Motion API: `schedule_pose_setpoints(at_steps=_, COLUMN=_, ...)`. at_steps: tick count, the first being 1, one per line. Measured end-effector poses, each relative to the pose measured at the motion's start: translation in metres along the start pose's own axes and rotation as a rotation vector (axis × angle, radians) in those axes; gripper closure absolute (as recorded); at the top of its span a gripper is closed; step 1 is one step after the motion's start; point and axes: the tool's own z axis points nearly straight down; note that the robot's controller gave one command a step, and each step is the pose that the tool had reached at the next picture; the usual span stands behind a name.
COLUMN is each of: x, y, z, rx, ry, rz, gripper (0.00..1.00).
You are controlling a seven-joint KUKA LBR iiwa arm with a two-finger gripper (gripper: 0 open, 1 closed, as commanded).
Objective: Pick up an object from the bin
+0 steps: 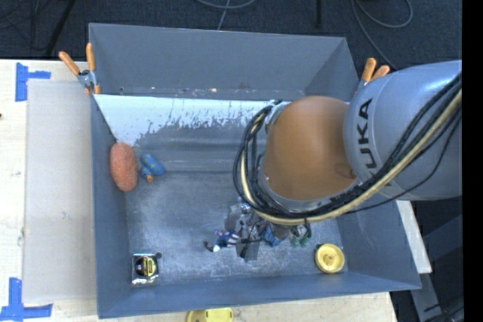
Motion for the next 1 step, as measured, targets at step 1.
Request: schedule_pose_setpoints(at_steps=1, x=-0.0090, y=-0.0118, z=-0.0630, rx=0.000, ry=0.002, rz=-0.007, gripper=1.00)
